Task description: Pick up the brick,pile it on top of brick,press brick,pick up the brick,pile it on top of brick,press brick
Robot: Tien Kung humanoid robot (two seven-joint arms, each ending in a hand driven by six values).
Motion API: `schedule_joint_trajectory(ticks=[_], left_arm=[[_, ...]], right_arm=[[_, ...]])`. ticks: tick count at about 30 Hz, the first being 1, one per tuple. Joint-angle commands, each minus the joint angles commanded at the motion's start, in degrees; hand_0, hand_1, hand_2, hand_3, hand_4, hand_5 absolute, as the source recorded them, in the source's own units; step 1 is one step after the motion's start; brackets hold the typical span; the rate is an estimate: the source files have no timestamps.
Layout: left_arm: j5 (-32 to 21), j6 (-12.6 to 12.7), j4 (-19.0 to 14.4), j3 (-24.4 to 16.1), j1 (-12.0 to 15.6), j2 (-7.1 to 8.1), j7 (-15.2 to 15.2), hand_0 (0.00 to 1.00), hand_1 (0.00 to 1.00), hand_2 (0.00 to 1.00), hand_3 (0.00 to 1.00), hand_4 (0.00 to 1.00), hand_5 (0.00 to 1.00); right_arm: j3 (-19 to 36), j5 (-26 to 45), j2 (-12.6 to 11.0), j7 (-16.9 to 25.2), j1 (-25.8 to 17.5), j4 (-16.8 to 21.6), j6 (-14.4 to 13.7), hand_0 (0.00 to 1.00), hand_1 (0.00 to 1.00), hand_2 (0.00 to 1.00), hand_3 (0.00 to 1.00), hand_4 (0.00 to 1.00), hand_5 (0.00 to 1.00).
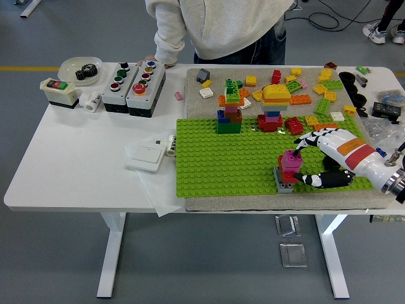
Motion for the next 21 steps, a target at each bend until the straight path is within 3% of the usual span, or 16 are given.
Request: schedule_joint_trajectory(ticks=[21], left_arm=[[-0.1,0.1,0.0,0.2,-0.1,-0.02,0.0,0.792,0.714,0.594,0.534,0.523,0.508]], right_arm=[[-0.7,-0.2,0.4,0.0,-0.1,-0.8,0.1,0.736,0.702,0.743,0.610,0.815,0.505]])
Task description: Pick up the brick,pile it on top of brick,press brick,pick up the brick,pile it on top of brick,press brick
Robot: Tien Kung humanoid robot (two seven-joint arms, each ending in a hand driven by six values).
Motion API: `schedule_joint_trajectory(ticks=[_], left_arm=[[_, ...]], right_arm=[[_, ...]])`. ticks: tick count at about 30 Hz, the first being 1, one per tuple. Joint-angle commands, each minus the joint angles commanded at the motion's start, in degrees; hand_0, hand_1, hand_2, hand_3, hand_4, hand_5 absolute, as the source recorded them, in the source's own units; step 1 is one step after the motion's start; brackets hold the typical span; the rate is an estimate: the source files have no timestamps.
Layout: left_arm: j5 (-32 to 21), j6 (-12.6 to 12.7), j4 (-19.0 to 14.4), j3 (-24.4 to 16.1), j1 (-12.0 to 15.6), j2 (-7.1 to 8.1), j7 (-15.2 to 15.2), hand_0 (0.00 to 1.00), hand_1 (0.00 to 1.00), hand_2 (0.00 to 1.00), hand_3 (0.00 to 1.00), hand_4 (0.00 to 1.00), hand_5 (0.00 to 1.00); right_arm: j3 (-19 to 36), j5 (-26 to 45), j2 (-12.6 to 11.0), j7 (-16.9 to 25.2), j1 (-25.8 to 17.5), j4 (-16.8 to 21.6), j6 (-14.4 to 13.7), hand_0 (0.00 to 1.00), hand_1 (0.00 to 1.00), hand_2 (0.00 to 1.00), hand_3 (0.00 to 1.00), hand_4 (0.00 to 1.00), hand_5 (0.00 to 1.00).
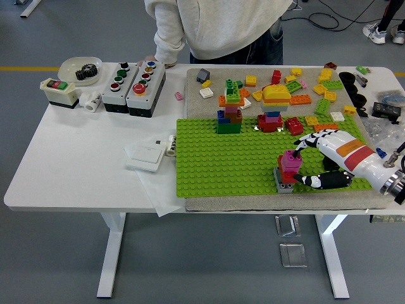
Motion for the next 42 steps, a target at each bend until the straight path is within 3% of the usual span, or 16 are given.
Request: schedule_joint_trajectory(ticks=[42], left_arm=[[-1.1,-0.1,0.0,0.9,0.0,0.08,-0.1,0.793,0.717,0.595,0.534,0.523,0.509]], right_arm=[[-1.3,0.0,0.2,-0.3,0.3,-0.9,0.7,0.736,0.704,0.745,0.616,0.817,0.495]])
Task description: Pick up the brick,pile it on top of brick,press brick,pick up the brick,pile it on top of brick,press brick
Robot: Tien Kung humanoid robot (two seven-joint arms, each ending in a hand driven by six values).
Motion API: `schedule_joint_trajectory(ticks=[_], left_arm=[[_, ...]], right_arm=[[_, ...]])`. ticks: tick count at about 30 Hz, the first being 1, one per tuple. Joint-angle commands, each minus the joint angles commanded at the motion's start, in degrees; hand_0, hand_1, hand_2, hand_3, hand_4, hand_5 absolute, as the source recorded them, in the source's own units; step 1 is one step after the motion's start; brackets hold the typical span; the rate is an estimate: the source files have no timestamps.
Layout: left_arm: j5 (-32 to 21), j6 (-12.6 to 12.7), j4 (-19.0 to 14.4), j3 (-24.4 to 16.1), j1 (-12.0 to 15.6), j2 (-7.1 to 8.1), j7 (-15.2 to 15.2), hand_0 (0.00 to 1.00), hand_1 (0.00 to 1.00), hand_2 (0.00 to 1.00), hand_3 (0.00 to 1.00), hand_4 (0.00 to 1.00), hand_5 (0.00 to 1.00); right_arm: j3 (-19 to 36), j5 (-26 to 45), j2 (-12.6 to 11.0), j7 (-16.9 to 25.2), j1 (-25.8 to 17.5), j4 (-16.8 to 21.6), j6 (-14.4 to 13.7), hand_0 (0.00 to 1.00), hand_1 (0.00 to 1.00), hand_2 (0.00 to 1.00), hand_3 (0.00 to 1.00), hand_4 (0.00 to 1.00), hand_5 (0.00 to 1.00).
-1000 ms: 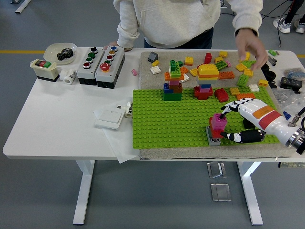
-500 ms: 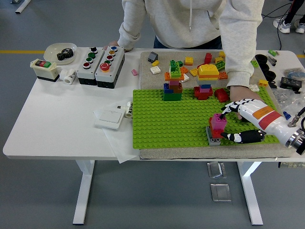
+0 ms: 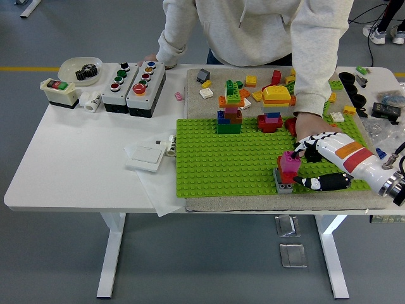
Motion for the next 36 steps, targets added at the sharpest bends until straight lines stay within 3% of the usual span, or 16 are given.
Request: schedule_joint_trajectory(ticks=[27,36], left_arm=[[0.3,-0.2,0.0,0.0,0.4,0.10,0.1,0.793,0.718,0.594,0.533,0.523,0.509],[0.6,-0.2,0.0,-0.2,0.4,0.09,0.1,0.792,0.718,0.595,0.533,0.523,0.509]], right_arm=[[2.6,2.2,-0.2,0.8,-0.8,1.8,-1.8,0.741,0.706,0.745,0.623,0.818,0.492],[4.3,5.9,0.3,-1.2,-1.0,2.6,-4.1,0.747,0.708,0.746,0.627,0.818,0.492]])
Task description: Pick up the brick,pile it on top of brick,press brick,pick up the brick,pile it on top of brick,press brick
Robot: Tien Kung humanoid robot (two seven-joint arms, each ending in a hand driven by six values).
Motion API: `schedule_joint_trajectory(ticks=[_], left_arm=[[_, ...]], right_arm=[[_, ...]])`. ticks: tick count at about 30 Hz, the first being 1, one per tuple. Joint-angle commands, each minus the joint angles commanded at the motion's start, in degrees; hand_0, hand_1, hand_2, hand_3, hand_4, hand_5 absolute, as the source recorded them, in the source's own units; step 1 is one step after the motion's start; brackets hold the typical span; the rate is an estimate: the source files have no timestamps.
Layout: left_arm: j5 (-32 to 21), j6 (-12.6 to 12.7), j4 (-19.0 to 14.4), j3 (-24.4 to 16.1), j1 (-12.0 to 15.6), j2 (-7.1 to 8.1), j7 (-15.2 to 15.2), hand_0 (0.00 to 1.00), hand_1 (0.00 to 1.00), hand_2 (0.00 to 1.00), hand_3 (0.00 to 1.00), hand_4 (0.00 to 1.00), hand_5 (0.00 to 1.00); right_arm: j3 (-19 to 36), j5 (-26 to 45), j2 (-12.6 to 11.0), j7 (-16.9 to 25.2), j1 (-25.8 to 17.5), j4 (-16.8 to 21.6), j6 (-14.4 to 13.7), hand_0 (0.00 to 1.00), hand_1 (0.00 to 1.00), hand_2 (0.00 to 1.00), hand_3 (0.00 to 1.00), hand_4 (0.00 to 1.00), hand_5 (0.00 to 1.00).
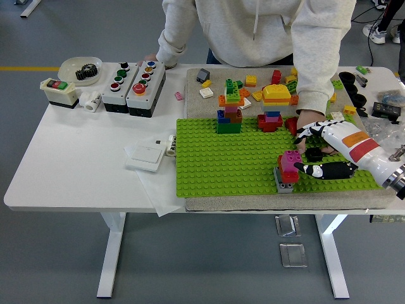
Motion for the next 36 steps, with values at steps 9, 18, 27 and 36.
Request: schedule_joint_trajectory(ticks=[9,18,27,36], left_arm=[[-0.1,0.0,0.0,0.1,-0.2,0.03,0.0,0.791,0.716,0.594,0.533,0.523,0.508],[0.1,0.1,0.0,-0.4,-0.3,0.03,0.0,0.793,0.710,0.594,0.533,0.523,0.509],[0.4,0.2,0.0,-0.6,-0.5,-0.01,0.0,0.791,0.704,0.593,0.533,0.523,0.509],[0.6,0.2,0.0,-0.9,-0.5,0.11,0.1,0.792,0.698,0.592,0.533,0.523,0.509]], right_arm=[[-0.1,5.5,0.5,-7.5,0.2,2.6,-3.7,0.781,0.727,0.763,0.707,0.824,0.498],[0.2,8.3,1.9,-13.8,0.4,3.5,-7.2,0.784,0.733,0.765,0.729,0.825,0.499],[2.1,15.5,3.9,-16.6,-0.5,3.1,-10.4,0.788,0.743,0.777,0.743,0.822,0.503],[3.6,29.6,4.5,-15.1,-1.6,2.4,-11.3,0.799,0.750,0.789,0.764,0.849,0.538]])
